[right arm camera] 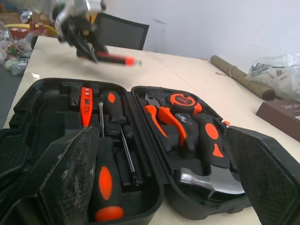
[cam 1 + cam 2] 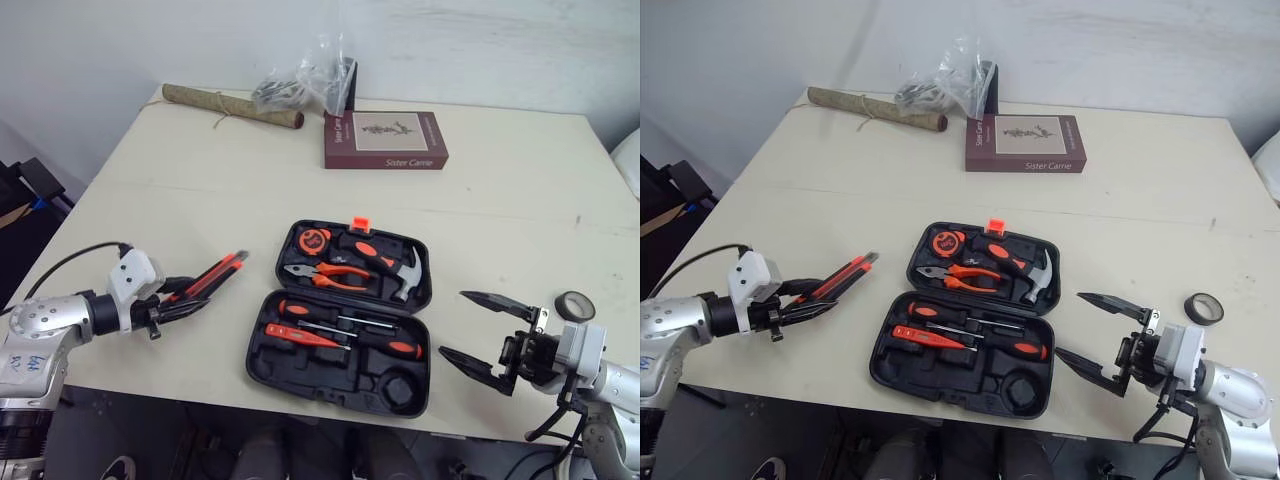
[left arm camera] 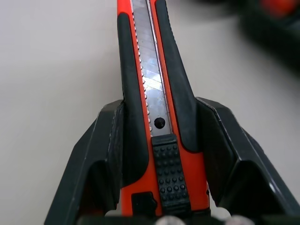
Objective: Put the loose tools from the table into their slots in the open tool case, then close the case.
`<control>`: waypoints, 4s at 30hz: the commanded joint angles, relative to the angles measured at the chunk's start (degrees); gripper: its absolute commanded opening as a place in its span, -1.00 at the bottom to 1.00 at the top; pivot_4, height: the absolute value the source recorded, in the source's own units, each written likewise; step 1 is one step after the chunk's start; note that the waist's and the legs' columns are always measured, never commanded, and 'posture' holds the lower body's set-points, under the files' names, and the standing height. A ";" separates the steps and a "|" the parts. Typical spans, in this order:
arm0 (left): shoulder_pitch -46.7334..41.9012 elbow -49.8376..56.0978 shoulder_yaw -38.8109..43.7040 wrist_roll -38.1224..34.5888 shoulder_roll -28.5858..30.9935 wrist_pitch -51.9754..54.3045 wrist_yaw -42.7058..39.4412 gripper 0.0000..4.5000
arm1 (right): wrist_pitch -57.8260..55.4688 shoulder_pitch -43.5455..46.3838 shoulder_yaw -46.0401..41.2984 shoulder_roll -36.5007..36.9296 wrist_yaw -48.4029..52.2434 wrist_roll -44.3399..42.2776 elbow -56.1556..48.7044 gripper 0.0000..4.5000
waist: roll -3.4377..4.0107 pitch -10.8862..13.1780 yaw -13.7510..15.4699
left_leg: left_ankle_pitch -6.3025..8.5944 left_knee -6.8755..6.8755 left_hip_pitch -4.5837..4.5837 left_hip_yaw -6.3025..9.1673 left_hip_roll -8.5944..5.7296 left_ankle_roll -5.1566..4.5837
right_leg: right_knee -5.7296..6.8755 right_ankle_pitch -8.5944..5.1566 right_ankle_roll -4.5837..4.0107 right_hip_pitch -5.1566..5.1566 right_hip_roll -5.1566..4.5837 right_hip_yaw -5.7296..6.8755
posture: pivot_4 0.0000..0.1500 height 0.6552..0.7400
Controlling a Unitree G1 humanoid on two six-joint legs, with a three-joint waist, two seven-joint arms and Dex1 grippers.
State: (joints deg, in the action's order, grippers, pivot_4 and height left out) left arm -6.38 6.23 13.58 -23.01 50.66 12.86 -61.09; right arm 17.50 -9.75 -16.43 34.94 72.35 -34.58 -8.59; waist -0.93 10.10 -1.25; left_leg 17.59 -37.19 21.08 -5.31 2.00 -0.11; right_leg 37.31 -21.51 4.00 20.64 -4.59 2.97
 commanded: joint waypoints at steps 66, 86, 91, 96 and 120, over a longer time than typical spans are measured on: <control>-12.87 11.99 -33.93 9.18 -12.95 -5.64 -10.57 -0.98 | -3.73 -8.38 -3.74 2.60 -4.21 0.66 -3.82 1.00 | 0.15 0.01 1.09 | -0.15 -0.13 -0.03 -0.02 -0.01 -0.05 | -0.07 0.00 0.02 -0.15 0.17 -0.09 | 1.00 1.00; -10.09 0.87 -40.59 19.70 -12.67 -4.04 -6.14 -0.98 | 5.88 -7.28 -4.52 -0.39 1.36 1.28 9.51 1.00 | 0.71 -0.46 1.05 | 0.12 0.19 -1.00 -0.01 0.02 -0.34 | -0.51 -0.01 0.02 -1.22 0.15 -0.10 | 1.00 1.00; -10.78 1.36 -28.98 8.15 -18.62 -15.76 -4.74 -0.73 | 10.21 -9.44 -10.91 -0.37 1.15 -0.32 16.21 1.00 | 0.77 -0.41 1.21 | 0.20 0.09 -0.91 -0.03 0.00 -0.48 | -0.50 0.00 0.03 -1.12 0.11 -0.11 | 1.00 1.00; -10.72 1.77 -14.08 -0.38 -16.31 -14.00 -1.12 0.18 | 15.57 -9.65 -22.73 3.13 -0.90 -0.79 33.84 1.00 | 0.58 -0.27 1.01 | 0.21 0.11 -0.84 0.00 0.00 -0.44 | -0.60 0.00 0.03 -1.10 0.10 -0.05 | 1.00 1.00; -2.88 -9.48 7.43 -6.15 -6.09 -7.62 5.63 0.98 | 1.23 -16.02 -31.15 11.84 -13.35 0.97 36.19 1.00 | 0.68 -0.22 -0.47 | 0.20 0.80 -0.93 -0.05 -0.03 -0.24 | -0.79 0.00 0.04 -0.93 -0.03 -0.07 | 1.00 1.00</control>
State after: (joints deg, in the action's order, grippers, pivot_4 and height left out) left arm -8.66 -7.68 21.37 -26.89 44.08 3.24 -54.65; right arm 23.92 -24.71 -47.56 43.87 60.64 -33.80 33.83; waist -0.25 9.88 -1.72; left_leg 17.76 -36.36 20.15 -5.39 1.97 -0.35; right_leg 36.54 -21.51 4.04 19.75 -4.62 2.88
